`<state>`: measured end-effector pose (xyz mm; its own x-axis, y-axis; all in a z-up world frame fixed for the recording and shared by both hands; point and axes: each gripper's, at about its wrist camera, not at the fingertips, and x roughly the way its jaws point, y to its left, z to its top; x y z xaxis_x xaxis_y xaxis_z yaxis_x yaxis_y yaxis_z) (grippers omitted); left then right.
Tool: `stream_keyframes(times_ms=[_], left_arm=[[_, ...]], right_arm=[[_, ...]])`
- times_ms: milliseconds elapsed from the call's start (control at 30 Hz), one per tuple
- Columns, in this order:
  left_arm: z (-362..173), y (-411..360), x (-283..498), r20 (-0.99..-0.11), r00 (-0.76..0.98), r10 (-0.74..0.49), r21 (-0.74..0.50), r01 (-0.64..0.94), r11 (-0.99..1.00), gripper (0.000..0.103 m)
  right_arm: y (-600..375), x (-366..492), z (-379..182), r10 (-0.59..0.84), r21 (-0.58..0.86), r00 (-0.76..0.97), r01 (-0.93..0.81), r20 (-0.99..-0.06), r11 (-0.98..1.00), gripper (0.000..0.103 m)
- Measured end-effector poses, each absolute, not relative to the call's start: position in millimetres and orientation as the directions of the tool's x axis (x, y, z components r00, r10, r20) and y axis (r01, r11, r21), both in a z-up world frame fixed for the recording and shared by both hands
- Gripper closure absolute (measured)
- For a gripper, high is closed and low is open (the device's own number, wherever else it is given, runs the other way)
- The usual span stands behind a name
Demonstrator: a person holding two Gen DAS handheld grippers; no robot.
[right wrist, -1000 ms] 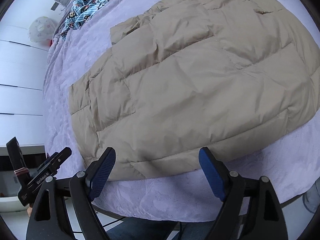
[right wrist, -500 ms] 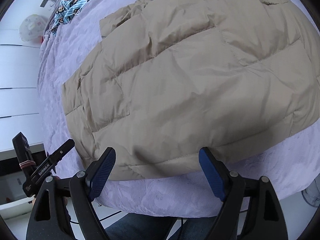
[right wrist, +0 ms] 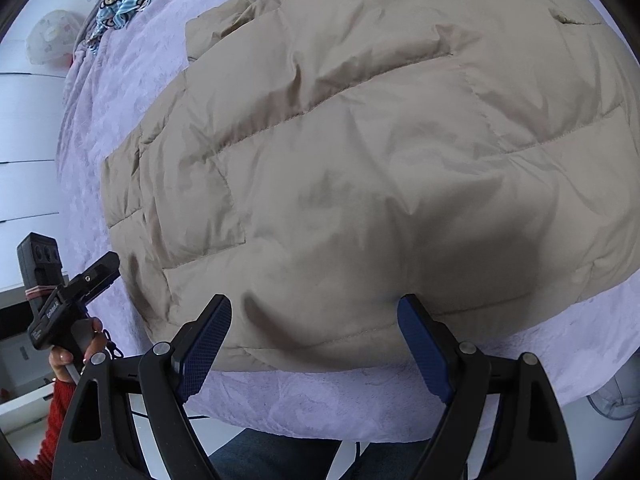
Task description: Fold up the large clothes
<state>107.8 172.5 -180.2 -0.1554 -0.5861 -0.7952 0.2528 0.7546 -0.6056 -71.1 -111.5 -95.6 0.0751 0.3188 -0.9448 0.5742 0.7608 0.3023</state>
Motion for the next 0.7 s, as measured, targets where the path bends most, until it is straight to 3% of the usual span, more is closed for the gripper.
stream_keyframes(times_ms=[600, 667, 700], left_arm=[[-222.2, 90.2, 105.2, -0.687, -0.313, -0.656, -0.726, 0.256, 0.638, 0.001], [-221.5, 88.9, 105.6, -0.674, -0.318, -0.666, -0.737, 0.241, 0.631, 0.020], [-222.1, 87.6, 104.7, -0.658, -0.330, -0.677, -0.752, 0.234, 0.617, 0.049]], right_arm=[[-104.6, -53.6, -100.9, 0.304, 0.275, 0.043, 0.562, -0.952, 0.781, 0.015], [-107.3, -53.3, -99.8, 0.301, 0.278, 0.054, 0.568, -0.952, 0.775, 0.015], [-109.1, -54.2, -99.6, 0.300, 0.279, 0.059, 0.571, -0.952, 0.772, 0.015]])
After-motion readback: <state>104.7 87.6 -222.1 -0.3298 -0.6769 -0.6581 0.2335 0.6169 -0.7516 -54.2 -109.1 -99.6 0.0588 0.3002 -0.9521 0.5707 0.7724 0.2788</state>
